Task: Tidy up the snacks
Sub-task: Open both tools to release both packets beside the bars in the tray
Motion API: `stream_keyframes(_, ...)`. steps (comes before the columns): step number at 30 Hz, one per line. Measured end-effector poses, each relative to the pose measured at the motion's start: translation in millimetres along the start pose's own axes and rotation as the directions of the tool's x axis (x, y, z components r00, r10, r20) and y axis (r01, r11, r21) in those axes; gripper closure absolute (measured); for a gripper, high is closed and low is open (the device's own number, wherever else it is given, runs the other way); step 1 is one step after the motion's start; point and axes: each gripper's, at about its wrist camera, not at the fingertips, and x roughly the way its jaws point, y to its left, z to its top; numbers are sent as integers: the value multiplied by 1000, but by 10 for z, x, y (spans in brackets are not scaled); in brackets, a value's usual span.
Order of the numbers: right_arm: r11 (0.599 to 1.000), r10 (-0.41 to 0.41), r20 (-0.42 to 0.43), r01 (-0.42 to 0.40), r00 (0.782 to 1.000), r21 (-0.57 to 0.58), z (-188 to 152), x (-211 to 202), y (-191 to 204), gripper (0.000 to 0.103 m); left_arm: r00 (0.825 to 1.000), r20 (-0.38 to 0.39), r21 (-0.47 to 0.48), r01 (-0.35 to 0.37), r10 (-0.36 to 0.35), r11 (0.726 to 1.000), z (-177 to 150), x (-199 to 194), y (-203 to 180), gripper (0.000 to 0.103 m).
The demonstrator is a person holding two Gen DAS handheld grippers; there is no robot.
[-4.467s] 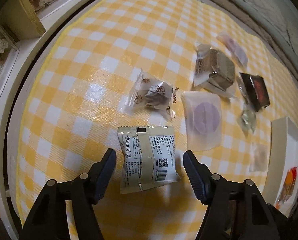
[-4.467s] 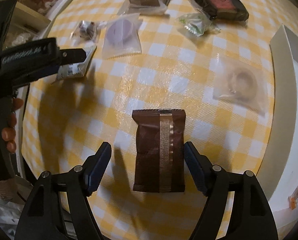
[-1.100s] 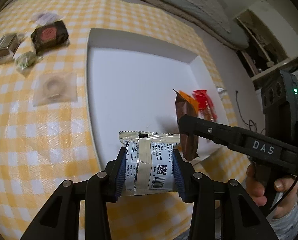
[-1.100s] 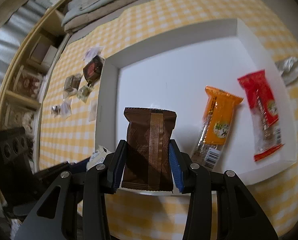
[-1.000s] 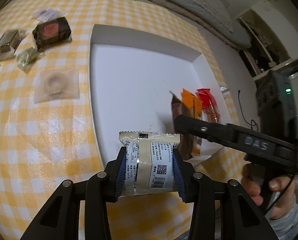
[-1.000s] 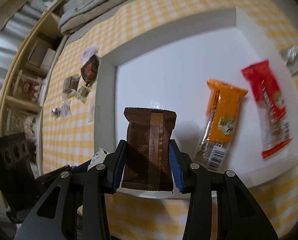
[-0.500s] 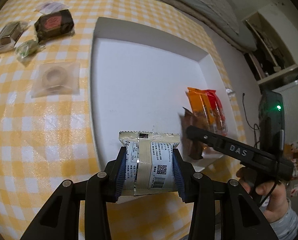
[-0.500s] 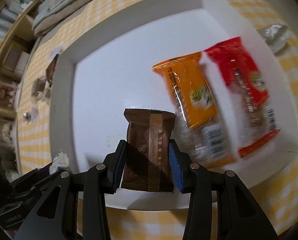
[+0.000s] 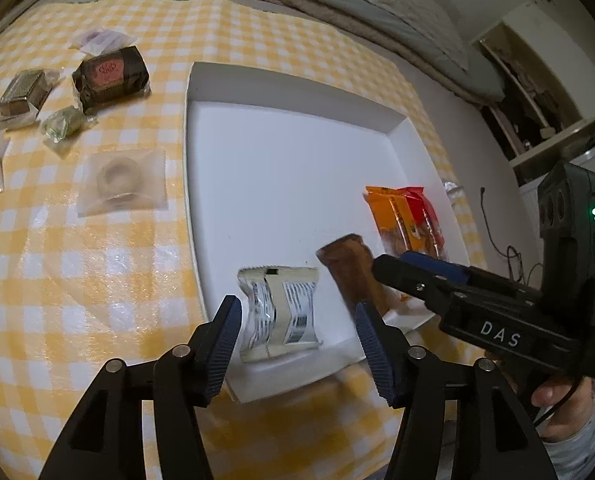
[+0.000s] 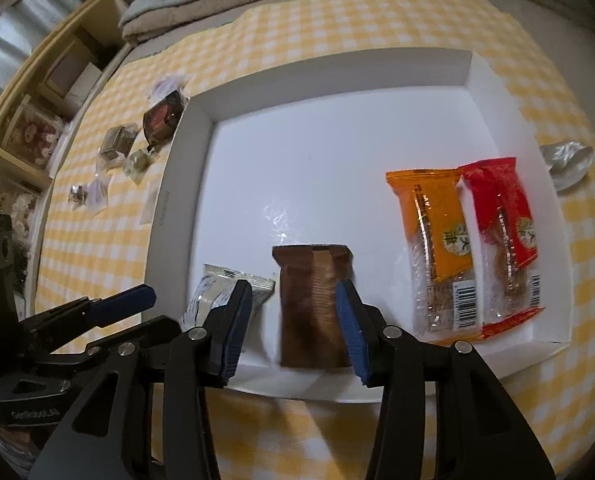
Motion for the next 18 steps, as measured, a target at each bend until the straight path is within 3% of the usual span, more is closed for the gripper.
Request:
stream_keyframes(7, 999, -35, -11, 35, 999, -17, -54, -58, -2, 56, 1000, 0, 26, -20, 20, 999, -53, -102, 21, 45)
stream_keyframes(12, 997, -62, 11, 63, 998, -51, -105, -142, 31, 46, 999, 2, 49, -36, 36, 998, -93, -168, 12, 43)
stream_keyframes(14, 994, -81, 27, 82, 996, -71, -130, -178, 45, 42, 999, 4, 59, -43, 43, 997, -111, -191, 12, 38)
stream_keyframes(16, 990, -106, 44, 110, 993, -90, -158, -209, 55, 29, 999, 13, 69, -52, 51, 996, -134, -225, 16, 27)
stream_keyframes(18, 986, -128, 58, 133, 990, -101, -187, -230, 55, 26, 998, 21, 76, -58, 56, 995, -152, -262, 34, 20)
